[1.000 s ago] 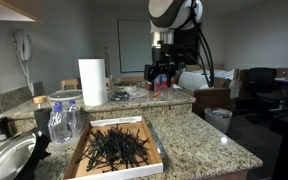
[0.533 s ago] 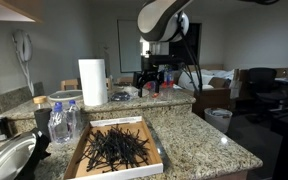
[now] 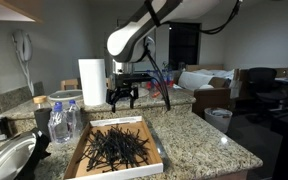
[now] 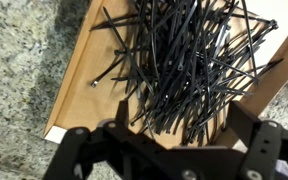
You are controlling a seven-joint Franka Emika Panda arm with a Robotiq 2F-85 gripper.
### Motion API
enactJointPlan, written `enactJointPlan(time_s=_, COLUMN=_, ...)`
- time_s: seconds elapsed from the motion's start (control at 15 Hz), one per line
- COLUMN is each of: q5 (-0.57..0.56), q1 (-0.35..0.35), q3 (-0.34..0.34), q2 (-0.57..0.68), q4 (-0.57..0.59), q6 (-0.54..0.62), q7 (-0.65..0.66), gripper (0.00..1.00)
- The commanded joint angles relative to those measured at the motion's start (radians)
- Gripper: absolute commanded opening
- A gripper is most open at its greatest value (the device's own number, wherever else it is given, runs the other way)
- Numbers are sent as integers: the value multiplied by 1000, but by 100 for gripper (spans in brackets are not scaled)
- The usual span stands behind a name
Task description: Remove the black objects from the box
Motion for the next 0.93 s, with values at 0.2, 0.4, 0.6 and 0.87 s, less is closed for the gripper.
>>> enactJointPlan(time_s=0.2, q5=-26, q1=78, q3=-26, q2=122, q4=43, q6=-4, q7=85, gripper=100)
enactJointPlan(time_s=0.4, q5=-60, q1=109, q3=-49, q2=144, q4=34, q6=-8, q7=133, gripper=100)
enactJointPlan(time_s=0.6, q5=-95, q1=133, q3=-71, q2=163, q4=20, q6=23, q7=186, gripper=100)
enactJointPlan(time_s=0.87, q5=-164, q1=172, q3=-98, q2=205, q4=26, q6=48, q7=273, gripper=100)
